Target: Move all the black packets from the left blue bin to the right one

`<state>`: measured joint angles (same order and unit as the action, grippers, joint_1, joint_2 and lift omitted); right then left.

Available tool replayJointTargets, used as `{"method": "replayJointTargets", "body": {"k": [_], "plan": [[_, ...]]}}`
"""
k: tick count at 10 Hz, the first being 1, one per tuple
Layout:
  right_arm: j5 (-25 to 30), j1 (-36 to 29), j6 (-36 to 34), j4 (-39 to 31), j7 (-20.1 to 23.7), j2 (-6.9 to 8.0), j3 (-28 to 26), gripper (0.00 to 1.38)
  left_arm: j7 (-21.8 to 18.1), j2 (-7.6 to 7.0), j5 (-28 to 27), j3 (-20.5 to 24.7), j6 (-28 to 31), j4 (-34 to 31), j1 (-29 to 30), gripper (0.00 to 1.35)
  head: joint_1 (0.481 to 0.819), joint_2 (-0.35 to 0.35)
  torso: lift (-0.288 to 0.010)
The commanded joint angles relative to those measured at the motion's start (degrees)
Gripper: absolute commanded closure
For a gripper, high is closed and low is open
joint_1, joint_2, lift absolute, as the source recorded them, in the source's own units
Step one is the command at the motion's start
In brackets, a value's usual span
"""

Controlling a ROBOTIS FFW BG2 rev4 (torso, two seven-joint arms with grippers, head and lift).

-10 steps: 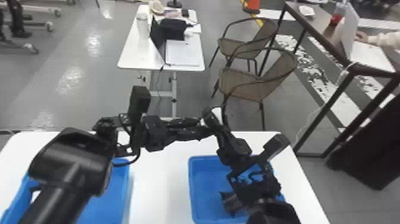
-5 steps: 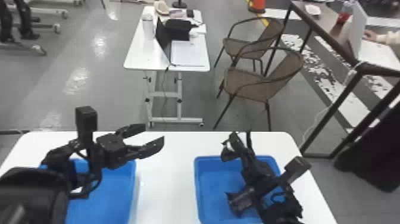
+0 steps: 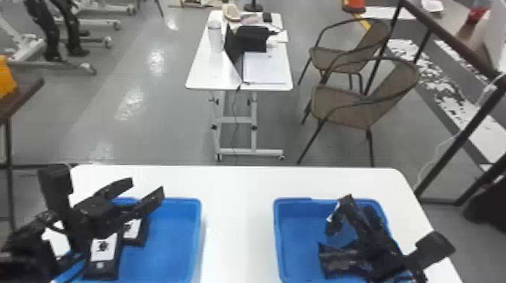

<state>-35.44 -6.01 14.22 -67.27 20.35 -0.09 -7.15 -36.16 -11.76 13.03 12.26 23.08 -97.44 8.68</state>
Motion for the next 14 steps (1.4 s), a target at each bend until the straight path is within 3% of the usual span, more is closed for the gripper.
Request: {"method": "replayJointTargets", "body": {"k": [1,2,3,9,12,14], "plan": [[-1.82,-1.46,0.11,-2.95,0.13,0.14,-0.41,0.16,0.83,3.94,-3.62,4.53,-0.32,-1.09,2.75,0.17,0.695,-0.012,0.000],[-2.26,-2.69,0.02,-4.88,0.21,0.14,-0.32,0.16,1.44,5.96,-7.40,6.46,1.44,-2.41,3.98,0.18,0.695,0.002,0.000],[-2.96,-3.39,-0.15,-5.94,0.56,0.14,0.03,0.16,1.71,6.93,-9.07,7.95,3.37,-2.41,4.60,0.18,0.695,0.022,0.000],[-4.81,-3.48,-2.00,-7.08,3.55,0.14,0.56,0.16,11.11,7.63,-16.01,7.78,13.04,-2.85,6.62,0.18,0.695,0.109,0.000],[-4.90,-3.48,-2.61,-9.37,5.31,0.14,0.56,0.16,11.11,5.96,-18.56,7.78,14.01,2.43,3.72,0.18,0.695,0.137,0.000],[-4.90,-3.66,-2.79,-9.81,6.19,0.14,0.91,0.16,10.85,3.50,-18.04,6.11,13.57,7.70,0.73,0.21,0.695,0.156,0.000]]}}
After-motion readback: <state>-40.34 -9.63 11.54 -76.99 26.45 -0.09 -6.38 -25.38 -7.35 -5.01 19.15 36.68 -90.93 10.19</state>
